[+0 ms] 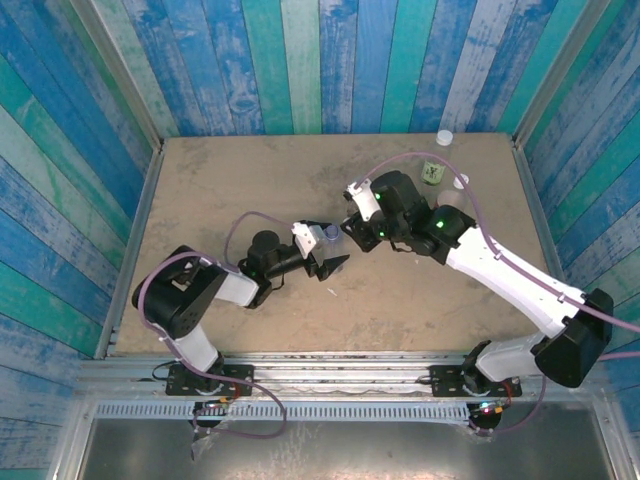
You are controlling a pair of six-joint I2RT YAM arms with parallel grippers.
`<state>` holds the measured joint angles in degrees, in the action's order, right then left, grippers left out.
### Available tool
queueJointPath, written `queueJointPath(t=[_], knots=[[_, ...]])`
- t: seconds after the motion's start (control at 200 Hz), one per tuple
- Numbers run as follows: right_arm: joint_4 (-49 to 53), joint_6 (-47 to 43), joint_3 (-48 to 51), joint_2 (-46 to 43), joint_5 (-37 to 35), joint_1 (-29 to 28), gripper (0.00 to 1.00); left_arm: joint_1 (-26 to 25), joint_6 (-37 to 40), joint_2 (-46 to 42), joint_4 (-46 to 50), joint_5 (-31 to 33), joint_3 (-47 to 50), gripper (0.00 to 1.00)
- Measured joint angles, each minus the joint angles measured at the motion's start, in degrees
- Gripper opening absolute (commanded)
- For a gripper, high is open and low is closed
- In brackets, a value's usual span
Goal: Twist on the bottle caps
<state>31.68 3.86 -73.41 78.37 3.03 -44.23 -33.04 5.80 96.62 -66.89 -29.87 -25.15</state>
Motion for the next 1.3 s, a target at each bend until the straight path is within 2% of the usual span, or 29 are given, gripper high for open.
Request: queueJointPath(t=[0.095,0.286,0.521,0.651,0.907,1.297], knots=[[0.35,-0.48,-0.96,0.94,0.15,0.13,0.36,0.04,-1.73,1.64,-3.72,0.24,0.52,0.94],[0.87,-0.94,-2.12,2.93,1.33,0.13,0.36,0.09,-5.49,5.70,-10.08,-0.28,0.90,0.82],[1.79,-1.46,-3.50,5.53,4.07,0.15,0.36,0.09,-6.29,5.97,-11.89,-1.57,1.11,0.73],[2.75,-2.08,-5.51,7.89,5.33,0.15,0.37,0.09,-6.12,5.97,-11.23,-3.52,1.09,0.63],[5.33,-3.28,-8.72,11.96,6.10,0.17,0.37,0.09,-5.84,5.97,-10.97,-5.09,1.09,0.62],[7.17,-3.54,-8.79,12.02,6.03,0.17,0.37,0.44,-6.99,5.97,-11.02,-5.81,0.92,0.62]])
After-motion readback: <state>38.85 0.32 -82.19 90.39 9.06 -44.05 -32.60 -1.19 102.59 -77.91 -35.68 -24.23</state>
